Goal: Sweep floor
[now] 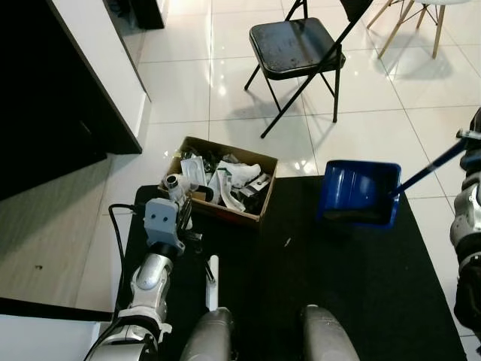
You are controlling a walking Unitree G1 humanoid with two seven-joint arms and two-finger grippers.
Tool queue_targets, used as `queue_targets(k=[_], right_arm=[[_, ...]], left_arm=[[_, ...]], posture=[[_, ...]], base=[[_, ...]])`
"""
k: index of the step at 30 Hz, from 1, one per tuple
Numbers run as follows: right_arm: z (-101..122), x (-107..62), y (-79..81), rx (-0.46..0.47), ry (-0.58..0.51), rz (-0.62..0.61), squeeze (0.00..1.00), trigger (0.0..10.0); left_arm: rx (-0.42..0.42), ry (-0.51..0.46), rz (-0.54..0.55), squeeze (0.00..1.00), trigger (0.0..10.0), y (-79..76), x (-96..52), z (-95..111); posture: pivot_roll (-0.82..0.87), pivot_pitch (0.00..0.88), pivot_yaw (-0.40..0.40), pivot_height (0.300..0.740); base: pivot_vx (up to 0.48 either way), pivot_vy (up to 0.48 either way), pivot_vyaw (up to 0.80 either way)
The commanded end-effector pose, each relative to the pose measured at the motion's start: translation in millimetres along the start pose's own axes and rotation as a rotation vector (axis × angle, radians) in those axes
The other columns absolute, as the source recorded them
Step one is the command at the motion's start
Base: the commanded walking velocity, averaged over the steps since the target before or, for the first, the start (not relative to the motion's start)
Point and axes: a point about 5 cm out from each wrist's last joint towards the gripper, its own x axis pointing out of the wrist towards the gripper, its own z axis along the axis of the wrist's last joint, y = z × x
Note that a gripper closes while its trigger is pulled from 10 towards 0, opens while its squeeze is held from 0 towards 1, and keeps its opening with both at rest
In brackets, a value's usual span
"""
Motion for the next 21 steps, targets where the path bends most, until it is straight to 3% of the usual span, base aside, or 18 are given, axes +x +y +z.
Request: queue_targets(k=[1,5,10,21], right_arm=[[32,19.3,7.7,0.020,-0.149,0.006,0.00,10.0],[37,24.3,16.9,0.056,-0.156,0.033,0.00,10.0],[40,25.7,45.4,0.137,-0.164,0.146,0.00,10.0],[48,21.5,94.3,0.160,-0.199,0.297,0.00,10.0]], left_arm=[[0.019,-0.026,0.005,0.00,10.0,4.7,0.4,4],[0.019,-0.026,0.006,0.00,10.0,4.7,0.1,4],[0.017,-0.027,0.007,0.00,10.0,4.1,-0.7,4],[0.017,-0.029,0.003,0.00,10.0,3.5,-0.2,4]], posture=[[0.02,0.058,0.012,0.740],[0.01,0.058,0.012,0.740],[0.02,0.059,0.009,0.740],[0.01,0.064,0.009,0.740]], base=[[0.000,0.000,0.00],[0.000,0.000,0.00],[0.000,0.000,0.00],[0.000,0.000,0.00]])
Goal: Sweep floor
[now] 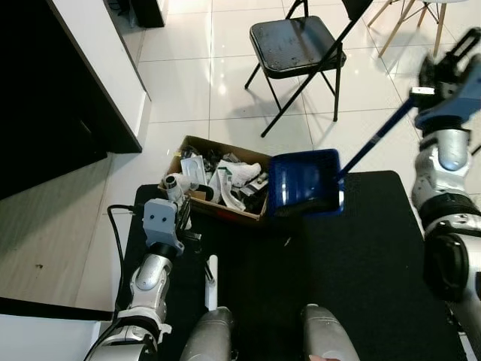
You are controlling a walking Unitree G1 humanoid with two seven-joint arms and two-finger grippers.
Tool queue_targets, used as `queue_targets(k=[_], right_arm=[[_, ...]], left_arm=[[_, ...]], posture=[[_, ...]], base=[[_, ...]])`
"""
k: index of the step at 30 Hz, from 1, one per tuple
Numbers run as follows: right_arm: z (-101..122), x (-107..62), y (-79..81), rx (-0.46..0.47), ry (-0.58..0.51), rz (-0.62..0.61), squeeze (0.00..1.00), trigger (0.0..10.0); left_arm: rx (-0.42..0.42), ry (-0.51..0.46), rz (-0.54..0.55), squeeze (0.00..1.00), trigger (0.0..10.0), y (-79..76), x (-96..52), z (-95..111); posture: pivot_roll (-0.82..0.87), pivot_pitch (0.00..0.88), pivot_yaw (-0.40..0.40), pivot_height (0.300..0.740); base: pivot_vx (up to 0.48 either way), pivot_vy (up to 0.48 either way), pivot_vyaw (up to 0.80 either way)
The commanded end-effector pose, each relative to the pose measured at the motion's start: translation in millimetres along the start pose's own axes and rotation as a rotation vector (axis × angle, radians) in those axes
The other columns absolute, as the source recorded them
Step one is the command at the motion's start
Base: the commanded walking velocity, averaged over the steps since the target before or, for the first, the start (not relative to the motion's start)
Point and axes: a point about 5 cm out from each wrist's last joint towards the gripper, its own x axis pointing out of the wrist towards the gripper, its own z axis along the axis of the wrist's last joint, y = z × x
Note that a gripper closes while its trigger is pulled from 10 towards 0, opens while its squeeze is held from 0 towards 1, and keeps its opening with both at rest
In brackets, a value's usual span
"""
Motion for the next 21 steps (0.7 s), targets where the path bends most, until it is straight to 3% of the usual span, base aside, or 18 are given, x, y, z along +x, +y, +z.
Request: queue_targets(k=[1,9,14,19,21], right_arm=[[19,9.7,2.2,-0.016,-0.107,0.009,0.00,10.0],[21,13.6,8.4,0.008,-0.113,0.013,0.00,10.0],[16,9.9,1.4,0.018,-0.084,-0.023,0.00,10.0],[-3,-10.7,-20.3,0.059,-0.025,-0.128,0.00,10.0],[-15,-32.7,-40.4,0.062,-0.003,-0.203,0.00,10.0]], left_arm=[[0.017,-0.027,-0.003,0.00,10.0,2.7,0.7,4],[0.015,-0.029,0.004,0.00,10.0,2.2,-0.8,3],[0.013,-0.018,0.007,0.00,10.0,2.9,-3.4,1],[0.014,-0.012,0.006,0.00,10.0,3.4,-4.2,0],[0.015,-0.010,0.001,0.00,10.0,3.6,-4.2,0]], posture=[[0.01,0.064,0.009,0.740],[0.02,0.063,0.001,0.740],[0.02,0.065,0.001,0.740],[0.02,0.066,0.006,0.740],[0.01,0.069,0.014,0.740]], base=[[0.000,0.000,0.00],[0.000,0.000,0.00],[0.000,0.000,0.00],[0.000,0.000,0.00],[0.000,0.000,0.00]])
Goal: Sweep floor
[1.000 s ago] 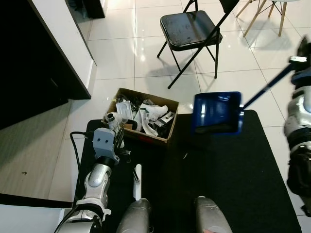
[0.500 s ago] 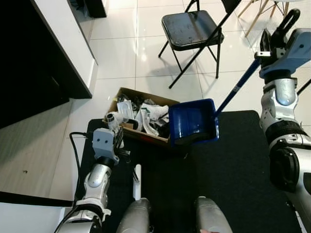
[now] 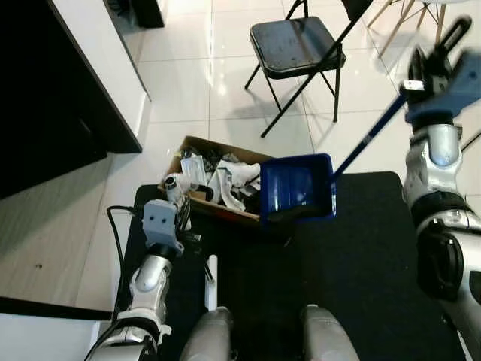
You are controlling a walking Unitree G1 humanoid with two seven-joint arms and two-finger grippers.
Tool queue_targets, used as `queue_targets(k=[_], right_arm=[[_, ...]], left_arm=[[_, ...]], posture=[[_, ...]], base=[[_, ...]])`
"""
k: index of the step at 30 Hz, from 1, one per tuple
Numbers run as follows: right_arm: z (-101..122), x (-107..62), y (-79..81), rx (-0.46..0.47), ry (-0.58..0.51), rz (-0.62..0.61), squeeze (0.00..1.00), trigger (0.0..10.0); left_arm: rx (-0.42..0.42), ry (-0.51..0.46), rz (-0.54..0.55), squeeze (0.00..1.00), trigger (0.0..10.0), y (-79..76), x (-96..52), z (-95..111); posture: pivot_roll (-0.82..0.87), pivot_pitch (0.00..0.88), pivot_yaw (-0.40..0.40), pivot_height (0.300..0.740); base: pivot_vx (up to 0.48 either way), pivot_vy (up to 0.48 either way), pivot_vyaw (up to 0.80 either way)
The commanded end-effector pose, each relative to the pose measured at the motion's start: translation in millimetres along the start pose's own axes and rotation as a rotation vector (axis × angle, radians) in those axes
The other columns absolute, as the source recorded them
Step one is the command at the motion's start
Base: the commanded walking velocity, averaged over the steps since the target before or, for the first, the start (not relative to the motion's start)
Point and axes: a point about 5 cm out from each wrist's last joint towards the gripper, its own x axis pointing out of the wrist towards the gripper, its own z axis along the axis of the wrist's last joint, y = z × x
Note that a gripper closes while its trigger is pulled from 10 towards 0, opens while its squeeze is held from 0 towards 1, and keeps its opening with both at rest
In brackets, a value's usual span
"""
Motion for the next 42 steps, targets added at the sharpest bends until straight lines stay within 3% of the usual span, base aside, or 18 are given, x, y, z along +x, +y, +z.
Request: queue_targets(k=[1,2,7,15,19,21,25,30,34,42], right_arm=[[2,-9.6,-24.7,0.011,-0.042,-0.092,0.00,10.0],[2,-9.6,-24.7,0.011,-0.042,-0.092,0.00,10.0],[-8,-37.4,-61.3,-0.005,-0.010,-0.220,0.00,10.0],[-10,-56.3,-85.5,-0.021,-0.004,-0.322,0.00,10.0],[-16,-65.5,-88.4,-0.025,0.025,-0.329,0.00,10.0],[-16,-65.5,-88.4,-0.025,0.025,-0.329,0.00,10.0],[-48,-84.7,-71.5,-0.033,0.212,-0.207,0.00,10.0],[-56,-89.4,-61.5,-0.044,0.263,-0.136,0.00,10.0],[-77,-104.1,-33.9,-0.067,0.387,0.056,0.00,10.0],[-88,-115.6,-29.3,-0.128,0.474,0.099,0.00,10.0]], left_arm=[[0.015,-0.009,-0.004,0.00,10.0,3.4,-1.8,1],[0.015,-0.009,-0.004,0.00,10.0,3.4,-1.8,1],[0.016,-0.008,-0.020,0.00,10.0,2.3,0.6,2],[0.015,-0.007,-0.028,0.00,10.0,1.7,1.4,2],[0.015,-0.005,-0.032,0.00,10.0,1.2,1.0,1],[0.015,-0.005,-0.032,0.00,10.0,1.2,1.0,1],[0.015,-0.004,-0.038,0.00,10.0,0.4,1.3,1],[0.015,-0.004,-0.036,0.00,10.0,0.5,1.2,1],[0.018,0.002,-0.026,0.00,10.0,1.6,0.9,1],[0.021,0.011,-0.009,0.00,10.0,3.3,0.4,0]], posture=[[0.01,0.069,0.014,0.740],[0.01,0.069,0.014,0.740],[0.00,0.065,0.027,0.740],[0.00,0.060,0.026,0.740],[0.00,0.057,0.028,0.740],[0.00,0.057,0.028,0.740],[0.00,0.060,0.026,0.740],[0.00,0.061,0.026,0.740],[0.00,0.060,0.022,0.740],[0.01,0.061,0.018,0.740]], base=[[0.000,0.000,0.00],[0.000,0.000,0.00],[0.000,0.000,0.00],[0.000,0.000,0.00],[0.000,0.000,0.00],[0.000,0.000,0.00],[0.000,0.000,0.00],[0.000,0.000,0.00],[0.000,0.000,0.00],[0.000,0.000,0.00]])
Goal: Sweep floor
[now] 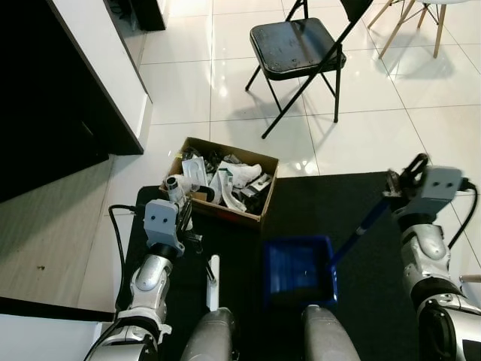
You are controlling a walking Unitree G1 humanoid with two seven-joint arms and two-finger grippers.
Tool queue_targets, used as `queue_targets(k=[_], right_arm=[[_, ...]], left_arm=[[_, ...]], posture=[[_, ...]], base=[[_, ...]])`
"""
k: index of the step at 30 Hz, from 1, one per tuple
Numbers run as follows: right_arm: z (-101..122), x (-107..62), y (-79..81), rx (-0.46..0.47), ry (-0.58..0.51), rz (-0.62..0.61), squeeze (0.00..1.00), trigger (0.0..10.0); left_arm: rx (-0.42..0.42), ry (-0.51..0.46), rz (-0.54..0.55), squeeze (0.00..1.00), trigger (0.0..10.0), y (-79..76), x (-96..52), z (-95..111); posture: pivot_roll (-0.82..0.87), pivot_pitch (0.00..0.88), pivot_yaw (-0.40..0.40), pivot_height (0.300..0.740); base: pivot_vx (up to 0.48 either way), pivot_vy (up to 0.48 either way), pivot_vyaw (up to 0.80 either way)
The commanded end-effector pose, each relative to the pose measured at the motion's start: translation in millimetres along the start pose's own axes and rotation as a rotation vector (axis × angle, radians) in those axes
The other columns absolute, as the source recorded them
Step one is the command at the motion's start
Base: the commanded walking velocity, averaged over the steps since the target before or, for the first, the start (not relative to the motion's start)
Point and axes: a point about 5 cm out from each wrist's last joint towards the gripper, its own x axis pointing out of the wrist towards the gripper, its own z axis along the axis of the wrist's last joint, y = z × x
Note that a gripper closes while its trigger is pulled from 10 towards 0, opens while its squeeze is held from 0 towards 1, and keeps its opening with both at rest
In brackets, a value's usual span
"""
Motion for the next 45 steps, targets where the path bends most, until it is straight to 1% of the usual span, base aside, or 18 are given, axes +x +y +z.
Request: queue_targets(k=[1,4,8,10,12,15,16,19,21,24,33,36,38,42,43,44,45], right_arm=[[-4,-2.8,-4.2,-0.038,0.030,-0.007,0.00,10.0],[-9,-6.3,-6.1,-0.066,0.055,-0.013,0.00,10.0],[-7,-8.3,-11.7,-0.087,0.034,-0.061,0.00,10.0],[-6,-8.4,-12.3,-0.091,0.023,-0.065,0.00,10.0],[1,-6.7,-11.1,-0.096,-0.029,-0.059,0.00,10.0],[5,-5.0,-10.2,-0.099,-0.054,-0.057,0.00,10.0],[9,-2.7,-9.3,-0.104,-0.073,-0.052,0.00,10.0],[11,-1.3,-8.8,-0.111,-0.082,-0.050,0.00,10.0],[15,1.5,-8.4,-0.134,-0.095,-0.041,0.00,10.0],[19,4.1,-9.2,-0.154,-0.106,-0.031,0.00,10.0],[17,6.0,-5.1,-0.222,-0.067,0.049,0.00,10.0],[15,6.0,-3.4,-0.233,-0.056,0.059,0.00,10.0],[12,5.0,-1.3,-0.250,-0.045,0.062,0.00,10.0],[10,4.1,-0.6,-0.249,-0.039,0.055,0.00,10.0],[9,3.6,-0.4,-0.224,-0.037,0.040,0.00,10.0],[9,3.6,-0.4,-0.224,-0.037,0.040,0.00,10.0],[9,3.4,-0.4,-0.198,-0.042,0.029,0.00,10.0]], left_arm=[[0.023,0.010,0.002,0.00,10.0,4.1,-1.3,-1],[0.028,0.012,0.011,0.00,10.0,4.6,-1.9,-1],[0.024,0.035,0.028,0.00,10.0,5.8,-2.7,-4],[0.021,0.043,0.032,0.00,10.0,6.0,-2.9,-5],[0.020,0.079,0.051,0.00,10.0,7.4,-2.7,-8],[0.023,0.100,0.061,0.00,10.0,8.0,-2.0,-10],[0.022,0.126,0.076,0.00,10.0,8.6,-1.1,-12],[0.022,0.141,0.088,0.00,10.0,9.1,-0.6,-13],[0.030,0.167,0.114,0.00,10.0,10.4,0.3,-15],[0.032,0.173,0.124,0.00,10.0,10.6,0.5,-15],[0.048,0.178,0.149,0.00,10.0,13.0,-0.7,-15],[0.050,0.194,0.157,0.00,10.0,13.9,-1.4,-17],[0.064,0.219,0.175,0.00,10.0,15.0,-4.4,-20],[0.066,0.216,0.188,0.00,10.0,16.2,-6.4,-21],[0.050,0.199,0.206,0.00,10.0,18.1,-7.5,-19],[0.050,0.199,0.206,0.00,10.0,18.1,-7.5,-19],[0.039,0.186,0.218,0.00,10.0,19.6,-8.0,-18]], posture=[[0.01,0.060,0.017,0.740],[0.01,0.062,0.015,0.740],[0.01,0.062,0.018,0.740],[0.01,0.063,0.018,0.740],[0.01,0.064,0.022,0.740],[0.01,0.067,0.022,0.740],[0.01,0.068,0.022,0.740],[0.01,0.068,0.022,0.740],[0.01,0.068,0.020,0.740],[0.01,0.068,0.018,0.740],[0.02,0.074,0.013,0.740],[0.03,0.076,0.013,0.740],[0.04,0.077,0.009,0.740],[0.04,0.076,0.007,0.740],[0.04,0.077,0.006,0.740],[0.04,0.077,0.006,0.740],[0.04,0.077,0.006,0.740]], base=[[0.000,0.000,0.00],[0.000,0.000,0.00],[0.000,0.000,0.00],[0.000,0.000,0.00],[0.000,0.000,0.00],[0.000,0.000,0.00],[0.000,0.000,0.00],[0.000,0.000,0.00],[0.000,0.000,0.00],[0.000,0.000,0.00],[0.000,0.000,0.00],[0.000,0.000,0.00],[0.000,0.000,0.00],[0.000,0.000,0.00],[0.000,0.000,0.00],[0.000,0.000,0.00],[0.000,0.000,0.00]])
